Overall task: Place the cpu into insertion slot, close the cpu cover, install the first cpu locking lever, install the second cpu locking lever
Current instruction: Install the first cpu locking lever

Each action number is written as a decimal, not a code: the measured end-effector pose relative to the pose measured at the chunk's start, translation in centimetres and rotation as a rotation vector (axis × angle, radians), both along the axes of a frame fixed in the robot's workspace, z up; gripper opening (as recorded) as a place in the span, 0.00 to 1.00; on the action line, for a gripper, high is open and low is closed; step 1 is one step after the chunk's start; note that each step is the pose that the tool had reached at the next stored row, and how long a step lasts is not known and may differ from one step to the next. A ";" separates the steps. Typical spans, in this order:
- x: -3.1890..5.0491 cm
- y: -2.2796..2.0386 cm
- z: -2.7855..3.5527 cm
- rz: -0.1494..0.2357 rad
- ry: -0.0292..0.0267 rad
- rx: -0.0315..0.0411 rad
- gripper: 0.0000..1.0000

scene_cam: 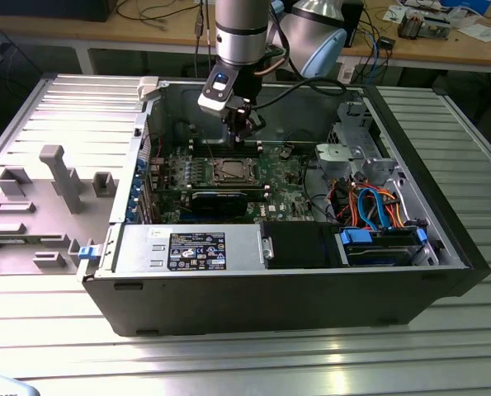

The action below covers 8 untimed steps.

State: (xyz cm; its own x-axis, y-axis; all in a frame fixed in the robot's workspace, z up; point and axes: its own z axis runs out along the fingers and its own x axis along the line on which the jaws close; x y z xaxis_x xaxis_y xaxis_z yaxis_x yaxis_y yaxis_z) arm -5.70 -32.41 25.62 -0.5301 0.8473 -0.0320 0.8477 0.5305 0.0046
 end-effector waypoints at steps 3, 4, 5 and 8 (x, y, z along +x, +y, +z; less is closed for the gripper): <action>0.00 0.00 0.00 0.005 0.0000 0.0000 0.11; 0.00 -0.01 0.00 0.008 0.0000 0.0000 0.11; 0.00 -0.01 0.00 0.011 0.0000 0.0000 0.11; 0.00 -0.01 0.00 0.018 0.0000 0.0000 0.11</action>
